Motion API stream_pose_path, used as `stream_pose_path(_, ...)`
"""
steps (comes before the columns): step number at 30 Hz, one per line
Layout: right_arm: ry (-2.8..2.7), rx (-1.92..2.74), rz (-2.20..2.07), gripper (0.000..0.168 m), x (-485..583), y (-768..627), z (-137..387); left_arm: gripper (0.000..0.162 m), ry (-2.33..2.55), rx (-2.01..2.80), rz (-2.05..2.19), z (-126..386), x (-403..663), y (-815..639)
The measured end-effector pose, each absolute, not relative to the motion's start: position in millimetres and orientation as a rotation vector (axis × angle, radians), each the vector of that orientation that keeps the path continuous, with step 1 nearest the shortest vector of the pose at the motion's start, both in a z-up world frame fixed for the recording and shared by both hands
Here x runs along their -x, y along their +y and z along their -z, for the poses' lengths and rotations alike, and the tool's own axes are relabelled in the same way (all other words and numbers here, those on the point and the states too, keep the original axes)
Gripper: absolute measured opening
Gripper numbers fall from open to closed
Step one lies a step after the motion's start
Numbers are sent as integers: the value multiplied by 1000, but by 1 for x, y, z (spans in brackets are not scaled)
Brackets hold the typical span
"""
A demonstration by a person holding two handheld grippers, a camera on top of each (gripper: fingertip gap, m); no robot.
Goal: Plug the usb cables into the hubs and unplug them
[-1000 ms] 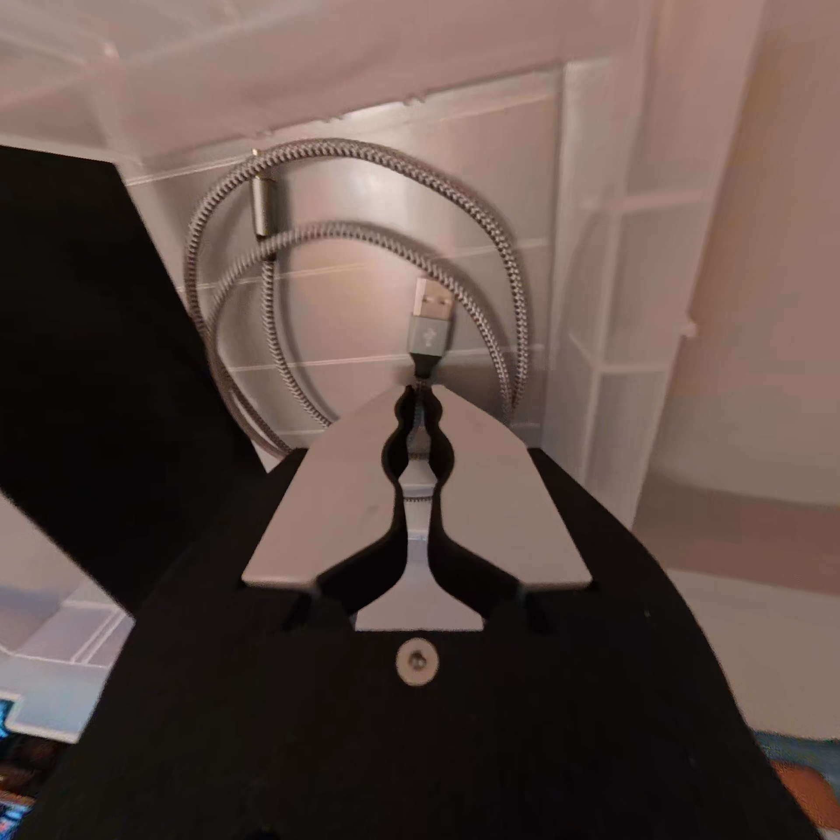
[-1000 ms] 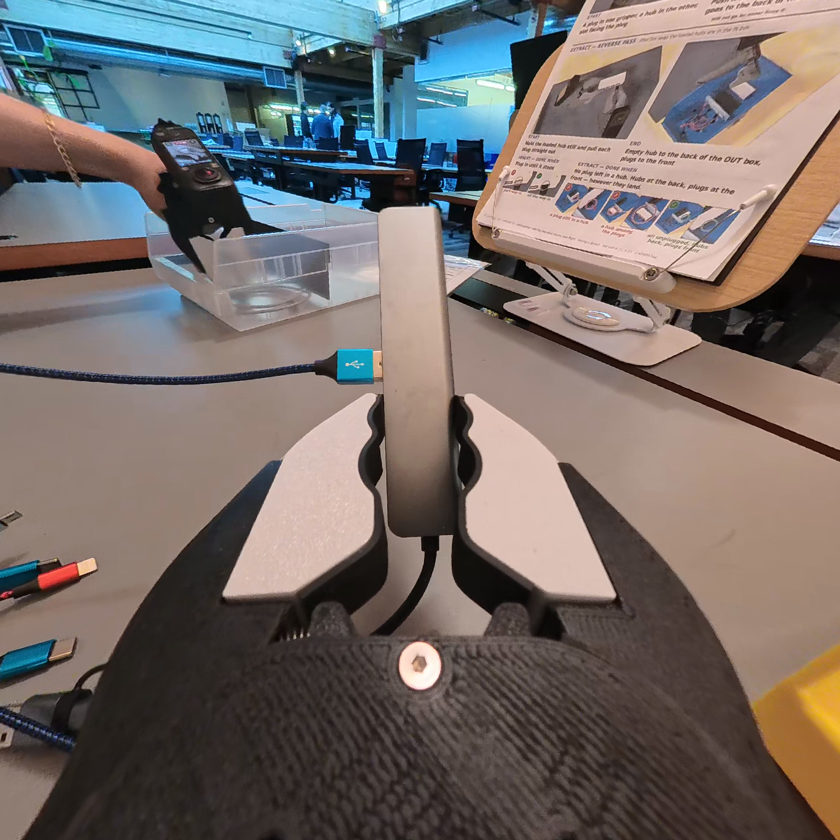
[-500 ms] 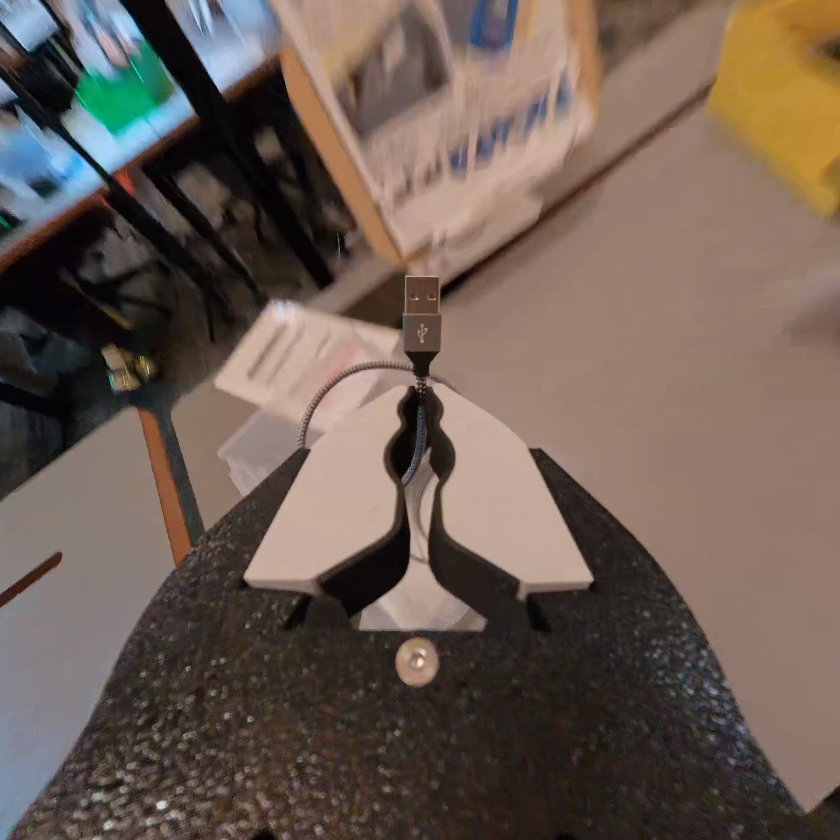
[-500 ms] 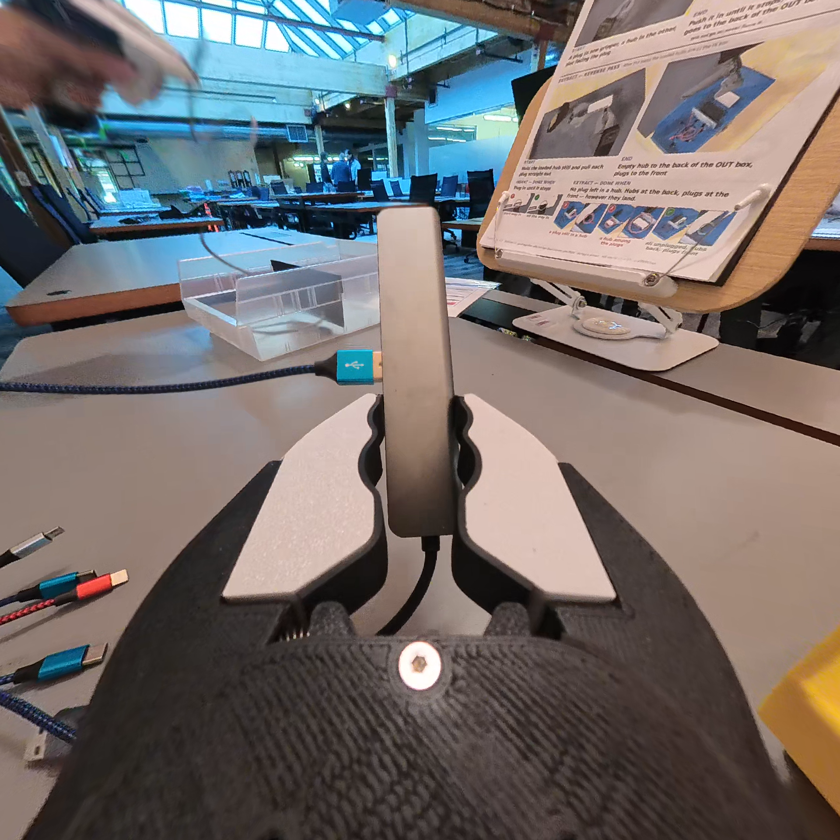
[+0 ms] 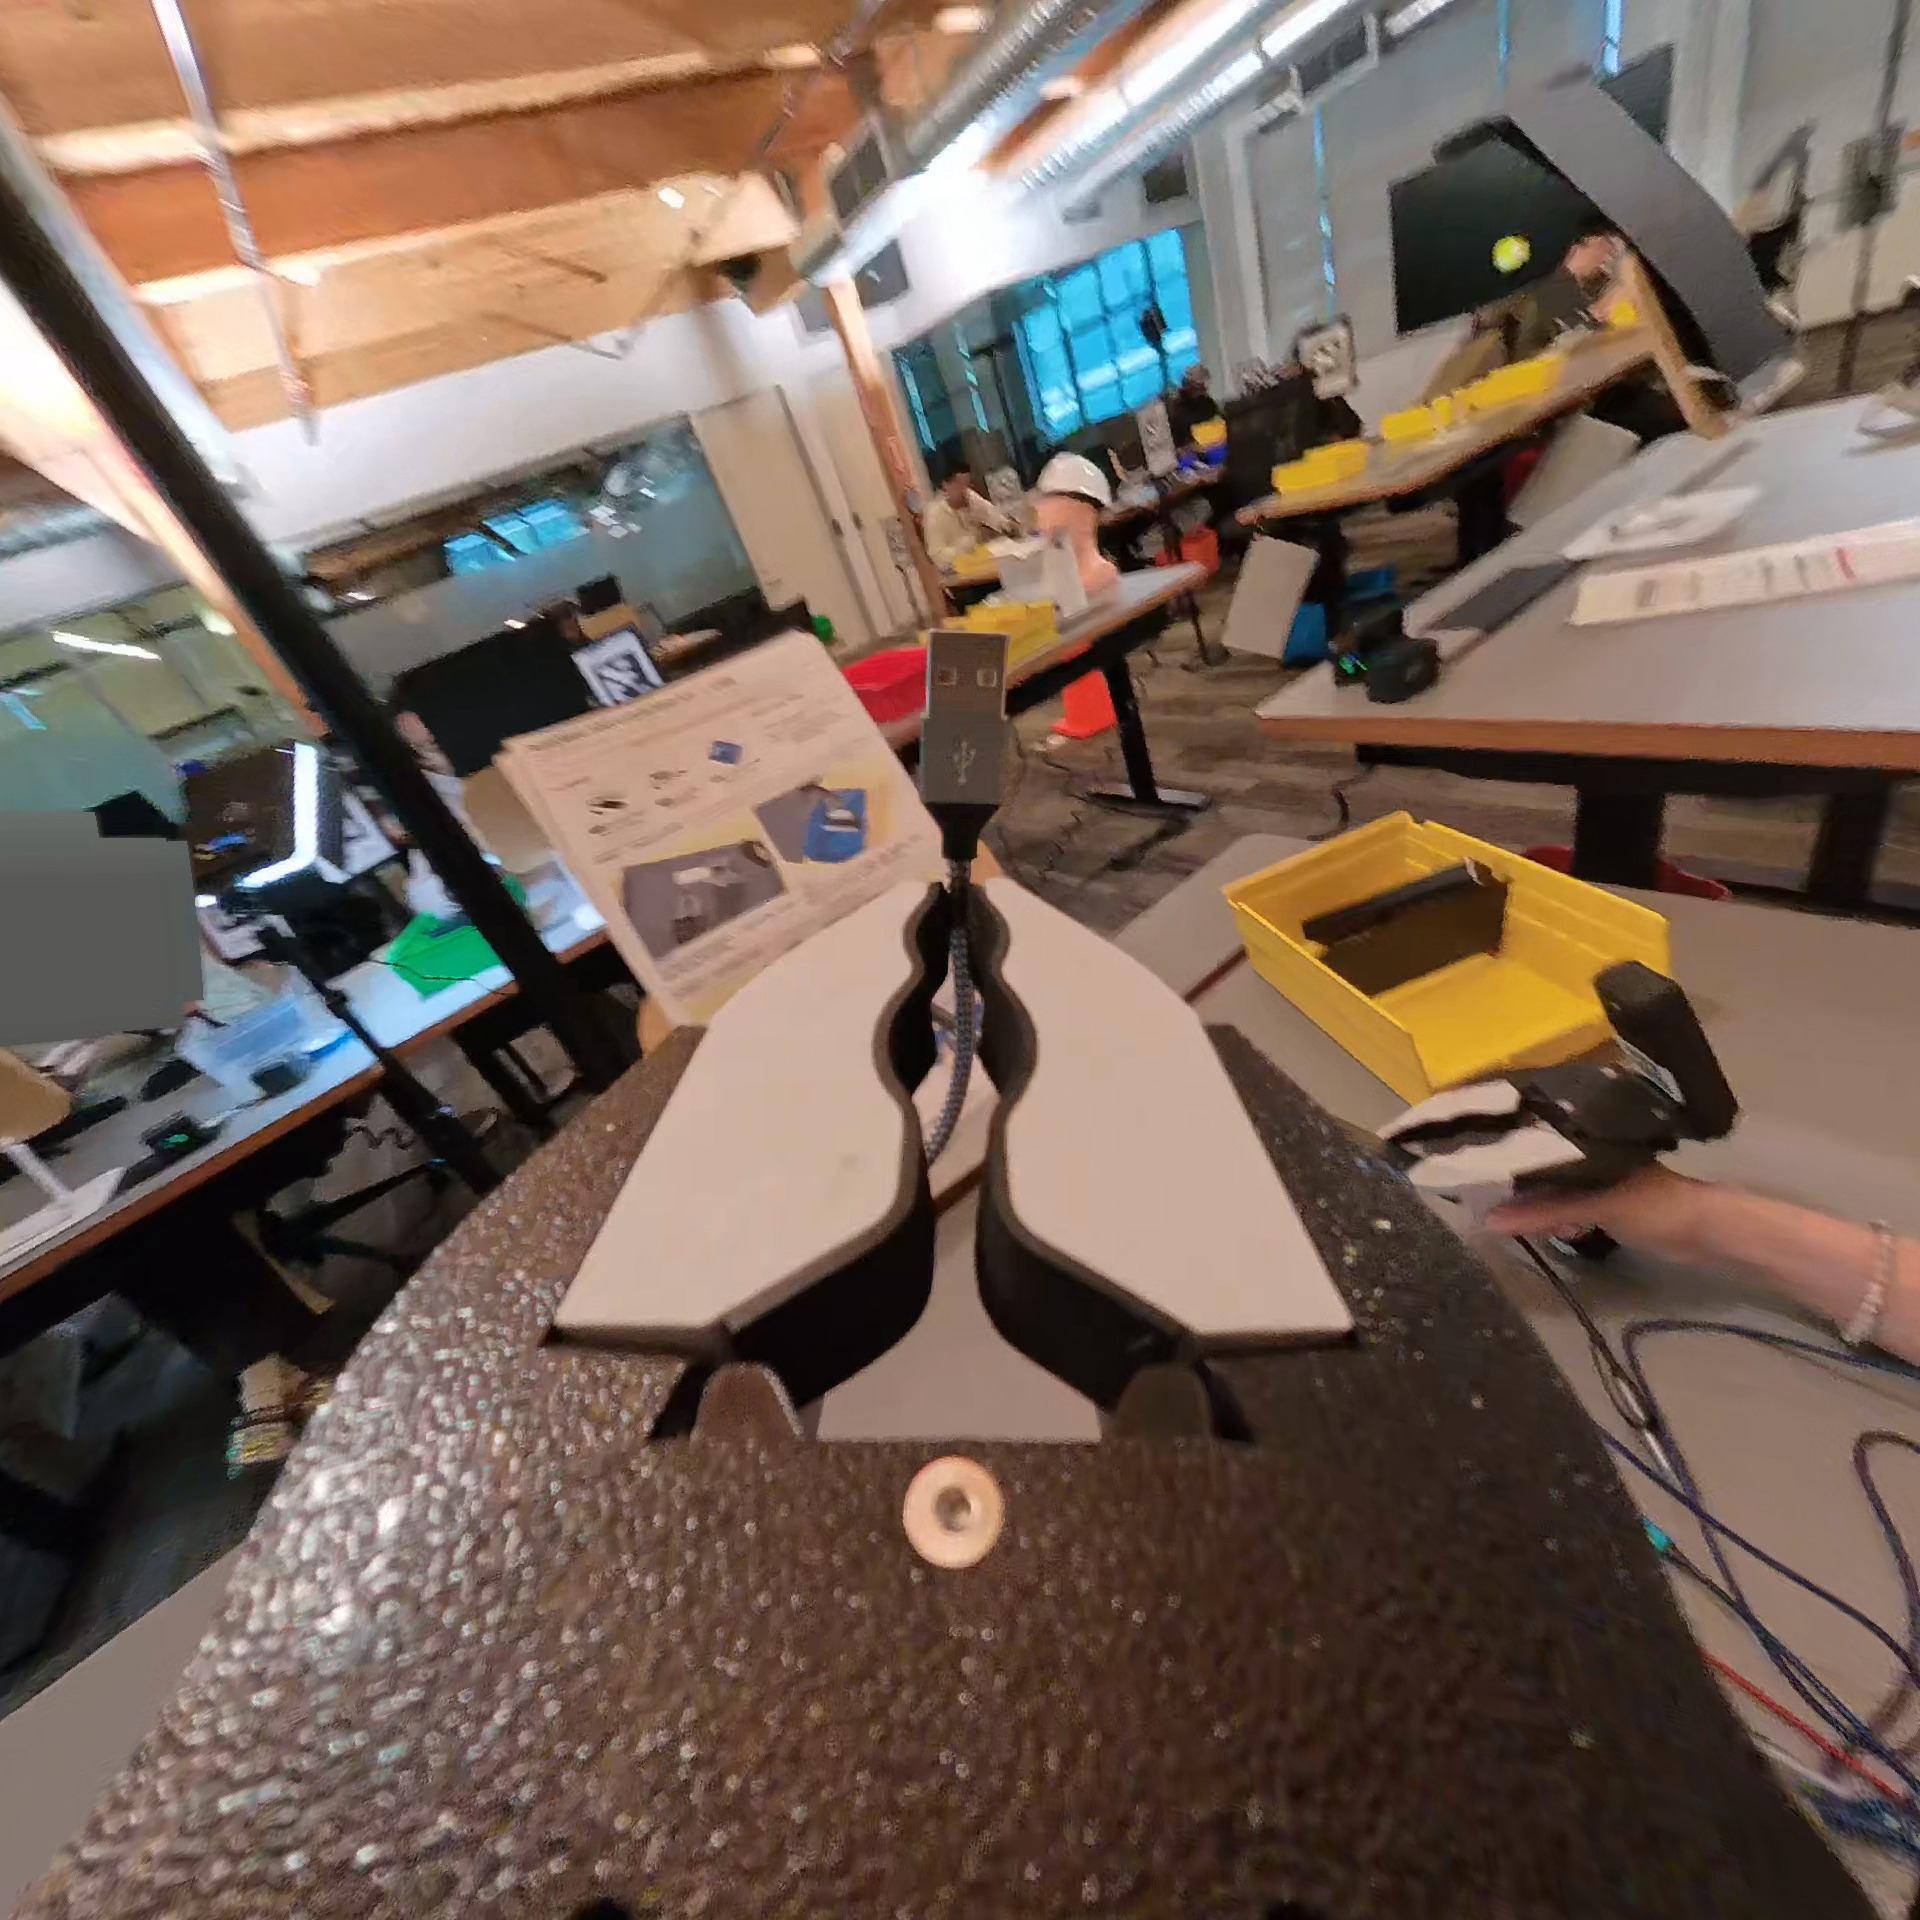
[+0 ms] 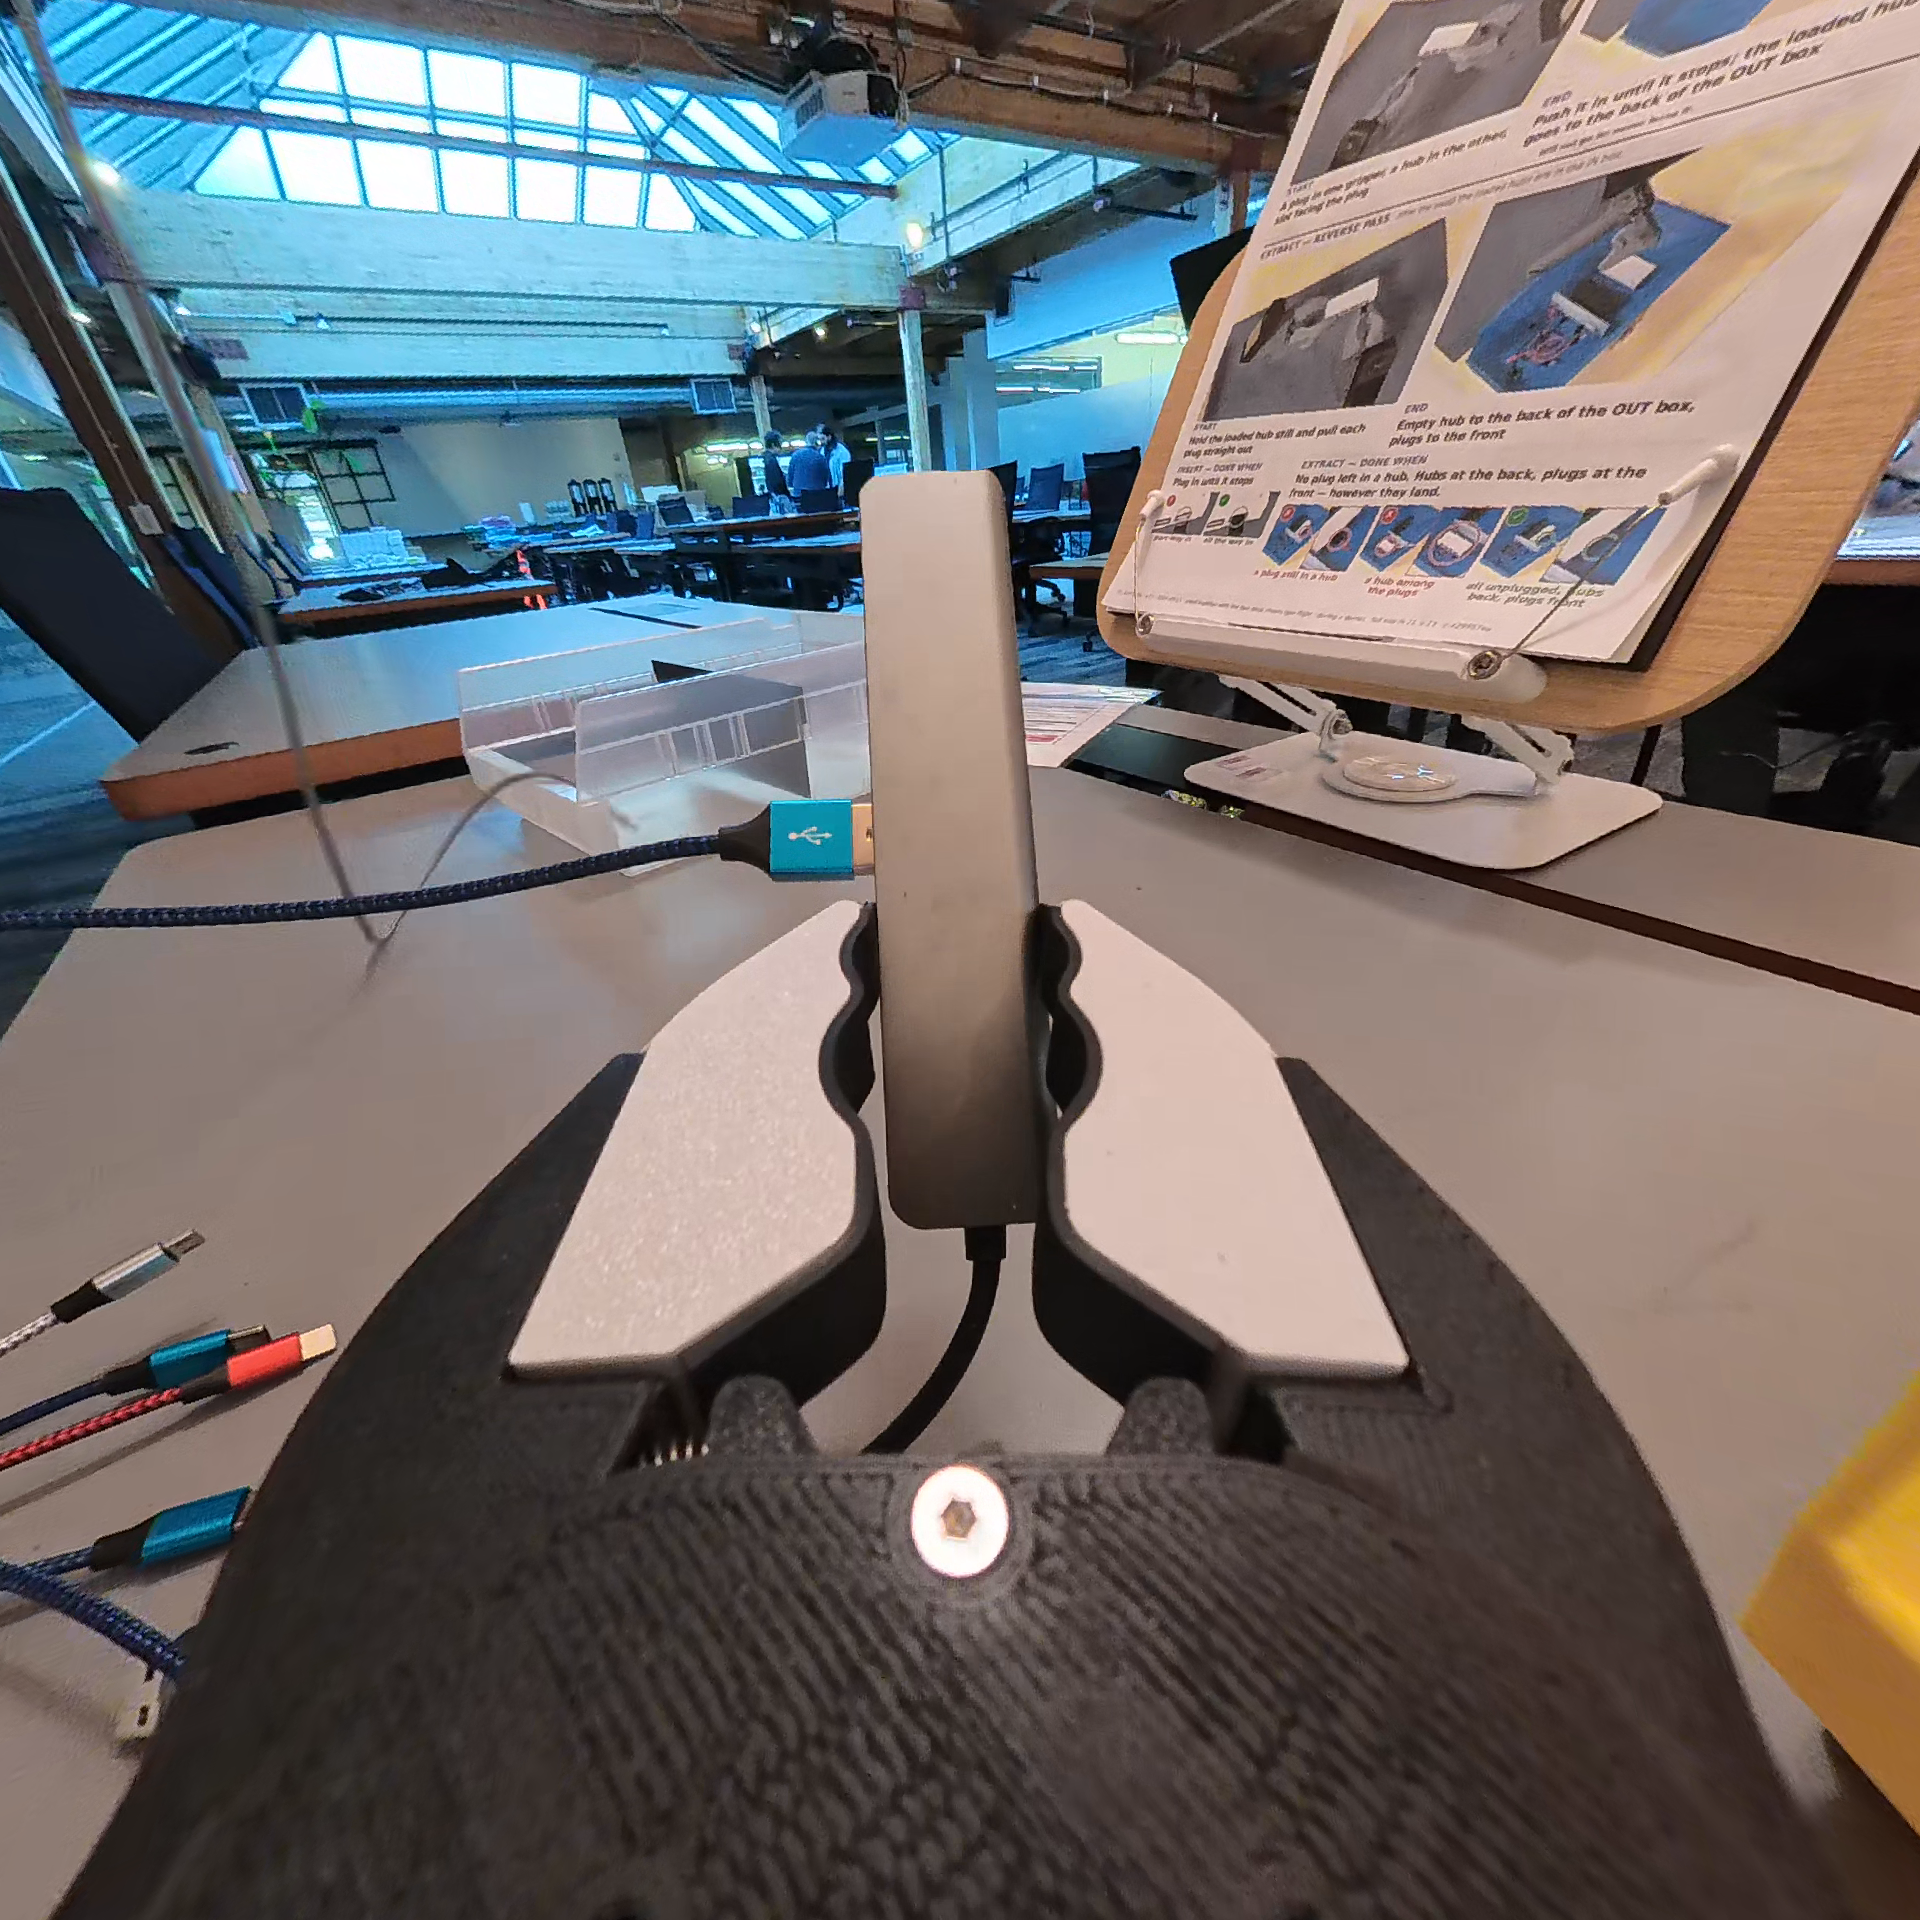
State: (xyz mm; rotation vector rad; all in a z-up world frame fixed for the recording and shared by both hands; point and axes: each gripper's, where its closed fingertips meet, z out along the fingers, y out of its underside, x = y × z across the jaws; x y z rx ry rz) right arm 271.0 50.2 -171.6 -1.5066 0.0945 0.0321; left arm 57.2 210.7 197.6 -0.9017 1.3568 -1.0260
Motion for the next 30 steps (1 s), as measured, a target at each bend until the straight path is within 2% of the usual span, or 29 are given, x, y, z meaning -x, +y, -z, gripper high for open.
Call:
stream_pose_path(4, 98, 1489, -36, 30, -272, 48, 170, 2, 1511, 930, 1095, -157, -93, 185)
stream_pose_path(13, 103, 1471, -40, 30, -272, 46, 168, 3, 1877, 961, 1211, -23, -149, 142)
stream_pose_path(18, 109, 1466, -50, 30, -273, 46, 167, 2, 1926, 727, 1348, 15, -152, 110)
stream_pose_path(22, 108, 1474, -43, 30, -273, 47, 168, 2, 1926, 786, 1385, 41, -158, 105)
stream_pose_path(30, 63, 1572, 15, 30, -267, 57, 179, 3, 2217, 1287, 648, 158, -173, 131)
